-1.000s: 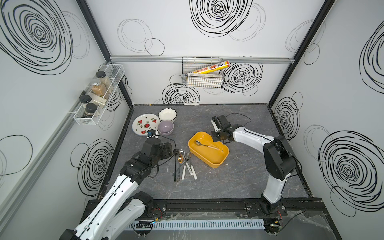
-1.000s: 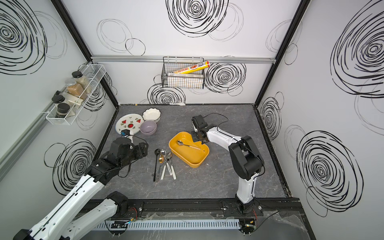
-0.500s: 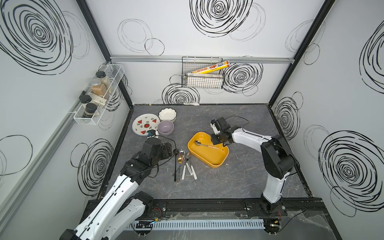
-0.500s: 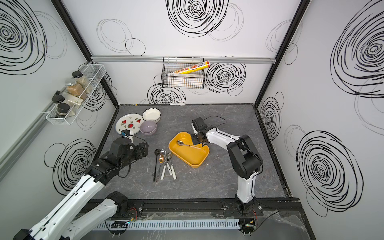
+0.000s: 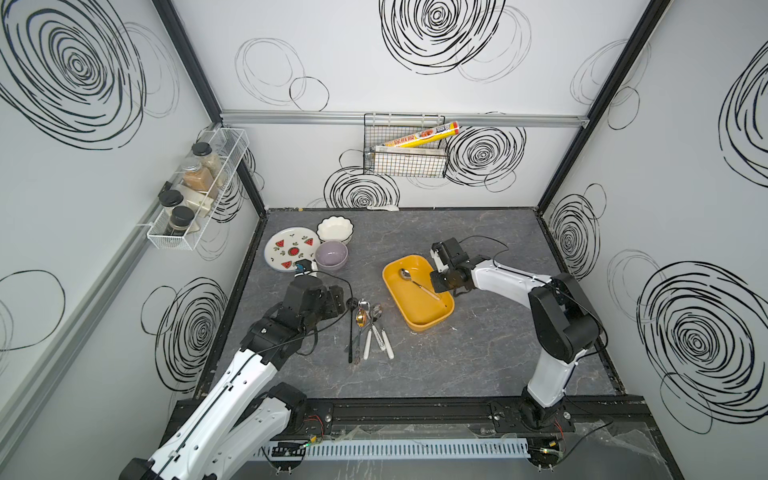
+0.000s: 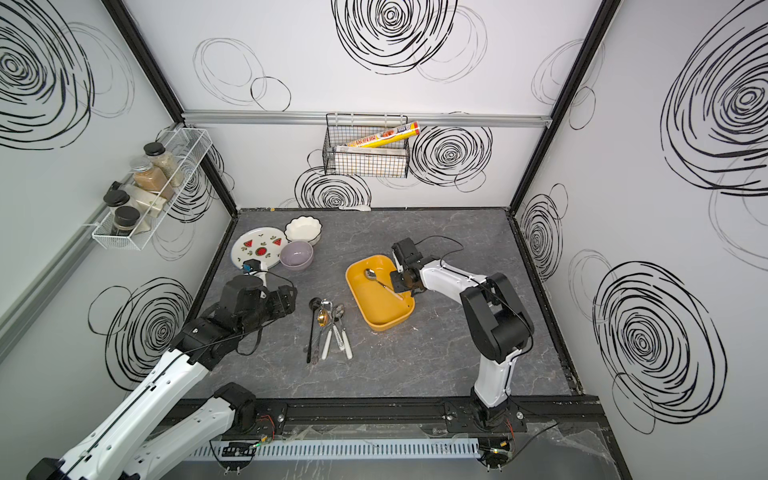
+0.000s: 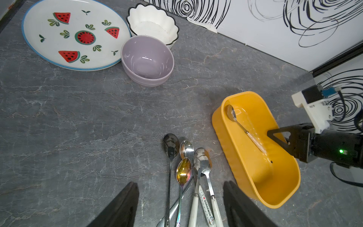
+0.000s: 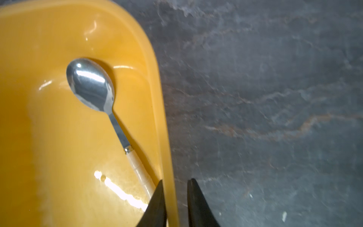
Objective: Put the spoon into the storage box
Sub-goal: Adjust the storage box at the center of the board, then pick up the spoon from the center of the board.
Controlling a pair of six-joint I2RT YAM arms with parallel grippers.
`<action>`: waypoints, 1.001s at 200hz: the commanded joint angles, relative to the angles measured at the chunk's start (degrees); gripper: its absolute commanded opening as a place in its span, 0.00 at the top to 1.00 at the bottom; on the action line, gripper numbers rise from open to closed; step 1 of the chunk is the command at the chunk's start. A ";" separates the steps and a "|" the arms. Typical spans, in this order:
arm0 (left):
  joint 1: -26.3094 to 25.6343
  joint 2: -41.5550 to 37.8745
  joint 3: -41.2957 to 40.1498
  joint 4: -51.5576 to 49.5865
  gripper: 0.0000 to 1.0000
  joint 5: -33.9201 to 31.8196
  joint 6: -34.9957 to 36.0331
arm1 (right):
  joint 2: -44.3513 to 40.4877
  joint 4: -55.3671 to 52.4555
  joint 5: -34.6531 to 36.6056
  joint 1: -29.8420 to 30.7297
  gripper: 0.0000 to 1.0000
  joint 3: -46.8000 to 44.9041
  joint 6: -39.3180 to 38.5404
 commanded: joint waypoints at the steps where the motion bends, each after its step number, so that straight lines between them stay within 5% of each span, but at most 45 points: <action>1: 0.45 -0.41 -0.43 2.32 0.25 0.56 0.91 | -5.01 -0.23 1.17 -1.51 0.78 -3.76 1.68; 75: -1.13 0.12 -0.48 2.19 0.25 0.38 0.66 | -14.37 -0.52 2.36 -6.24 0.80 -11.74 4.00; 97: -4.01 0.49 -0.14 1.42 0.26 -1.82 -0.31 | -17.65 0.75 -1.13 -6.24 0.68 -11.74 3.10; 123: -4.15 1.04 0.20 1.28 0.26 -2.35 -0.35 | -23.76 -1.69 -5.11 -5.33 0.66 -8.02 2.28; 156: -0.32 1.37 0.05 2.03 0.26 0.23 0.56 | -24.80 -5.21 -3.58 6.67 0.64 -2.84 6.80; 200: 1.23 -0.57 -0.04 1.91 0.26 -0.99 0.28 | -13.95 -2.53 -1.18 24.32 0.63 0.72 15.28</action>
